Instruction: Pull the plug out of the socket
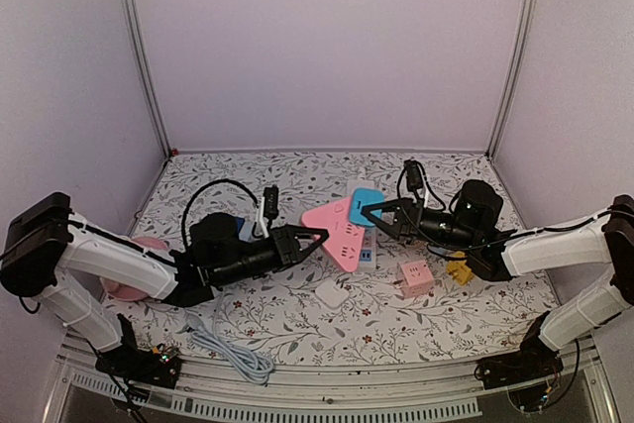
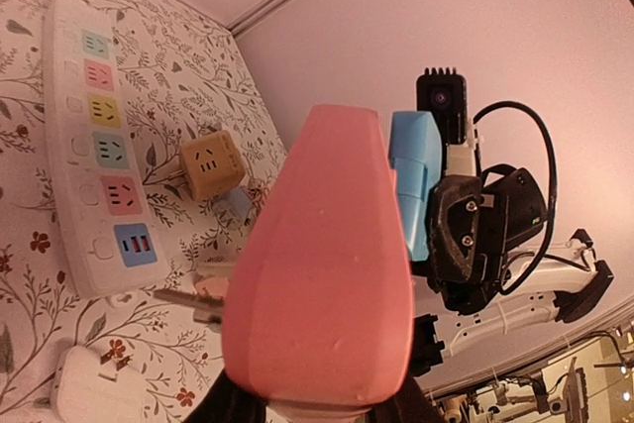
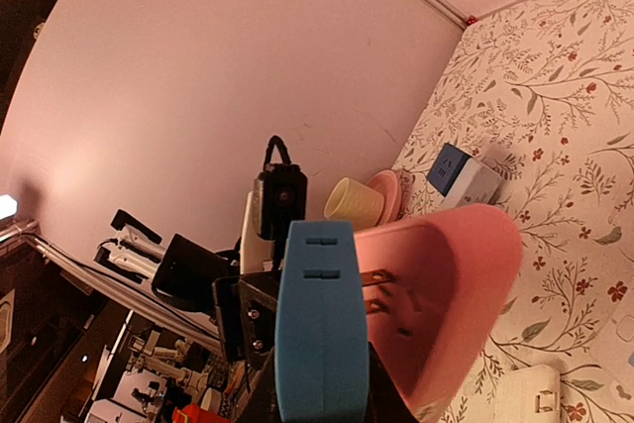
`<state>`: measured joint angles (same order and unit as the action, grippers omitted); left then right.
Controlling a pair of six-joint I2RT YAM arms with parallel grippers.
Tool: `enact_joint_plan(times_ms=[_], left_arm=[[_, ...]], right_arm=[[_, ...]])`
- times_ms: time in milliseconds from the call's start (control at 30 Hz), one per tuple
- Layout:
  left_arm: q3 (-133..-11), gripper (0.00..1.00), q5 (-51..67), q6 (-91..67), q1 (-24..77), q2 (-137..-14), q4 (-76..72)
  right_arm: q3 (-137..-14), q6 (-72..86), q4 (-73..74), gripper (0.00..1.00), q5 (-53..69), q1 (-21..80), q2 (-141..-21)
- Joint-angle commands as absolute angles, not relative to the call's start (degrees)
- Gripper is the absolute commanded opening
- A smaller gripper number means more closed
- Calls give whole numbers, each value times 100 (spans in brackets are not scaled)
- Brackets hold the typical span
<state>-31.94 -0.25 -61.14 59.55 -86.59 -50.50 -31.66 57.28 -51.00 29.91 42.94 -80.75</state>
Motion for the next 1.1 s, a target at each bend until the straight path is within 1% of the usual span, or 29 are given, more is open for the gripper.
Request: enact_joint_plan(times_ms=[0, 200, 333, 767, 967, 1067], left_arm=[[-3212, 0, -802, -6318, 5876, -8676, -3786], [-3175, 0, -858, -6388, 5875, -8713, -3790], [-3181, 0, -874, -6355, 5883, -8673, -3807], [-3358, 0, -1112, -5812, 5616, -8353, -2996], [-3671, 0, -980, -5563, 5358, -8565, -2611], [-3843, 0, -910, -5461, 5274, -8740, -2491]], right_arm=[[-3263, 5572, -6136, 3, 3755, 4399, -7807], [-3274, 5558, -6268, 3, 3914, 4400, -7802], [-3232, 5531, -6009, 3, 3839, 4403, -7774], [-2718, 4619, -3449, 3, 2873, 4415, -7270], [-2643, 4331, -2479, 3, 2193, 4758, -7464], [-2609, 4227, -2254, 3, 1931, 4961, -7606]])
